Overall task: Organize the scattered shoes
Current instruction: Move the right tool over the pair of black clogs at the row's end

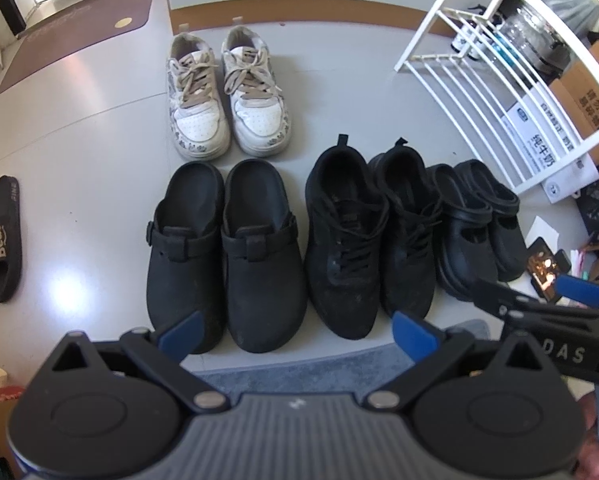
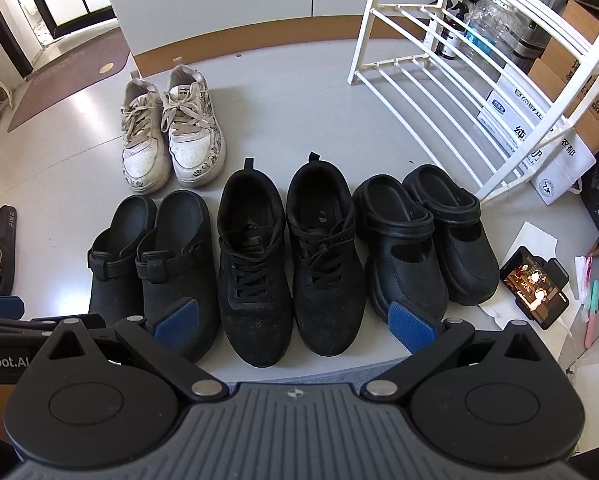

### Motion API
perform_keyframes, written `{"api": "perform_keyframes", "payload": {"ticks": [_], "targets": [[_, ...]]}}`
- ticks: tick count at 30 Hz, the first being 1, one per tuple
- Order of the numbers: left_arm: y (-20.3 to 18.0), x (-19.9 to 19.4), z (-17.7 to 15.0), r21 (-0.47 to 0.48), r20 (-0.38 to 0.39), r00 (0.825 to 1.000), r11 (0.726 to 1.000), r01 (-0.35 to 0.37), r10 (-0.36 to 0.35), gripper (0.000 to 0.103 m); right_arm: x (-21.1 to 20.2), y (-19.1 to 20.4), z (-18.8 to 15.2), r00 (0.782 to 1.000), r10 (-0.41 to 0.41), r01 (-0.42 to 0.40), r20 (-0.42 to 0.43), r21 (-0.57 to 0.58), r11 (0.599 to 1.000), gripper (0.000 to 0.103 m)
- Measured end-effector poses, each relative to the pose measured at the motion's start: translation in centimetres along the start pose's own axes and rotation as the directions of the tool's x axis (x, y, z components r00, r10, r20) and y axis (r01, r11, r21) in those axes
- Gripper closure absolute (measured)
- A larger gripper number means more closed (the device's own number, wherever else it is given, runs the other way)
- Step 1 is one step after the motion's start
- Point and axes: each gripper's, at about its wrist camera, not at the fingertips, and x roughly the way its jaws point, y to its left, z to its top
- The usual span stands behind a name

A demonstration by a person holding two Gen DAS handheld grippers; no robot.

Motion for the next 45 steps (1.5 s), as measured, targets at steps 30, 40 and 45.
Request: {"api": "perform_keyframes", "payload": {"ticks": [30, 40, 45], "targets": [[-2.7, 5.1, 4.9, 0.037, -0.022, 0.998, 0.998, 0.059, -0.058, 0.001, 0.1, -8.7, 7.8, 0.982, 0.187, -0.188, 0.028, 0.053, 0.981, 0.002], [-0.7, 5.1, 7.9, -0.072, -0.085, 0.988, 0.990, 0.122, -0.128, 0.002, 6.0, -4.9, 9.6, 0.961, 0.238, -0.224, -0.137, 0.110, 0.968, 0.015], [-0.2, 1.8, 6.4, -0.092, 0.020, 0.995, 0.991, 0.097, -0.096, 0.002, 6.4, -4.1, 9.0, 0.945, 0.272, -0.252, -0.181, 0.124, 0.960, 0.018]]}}
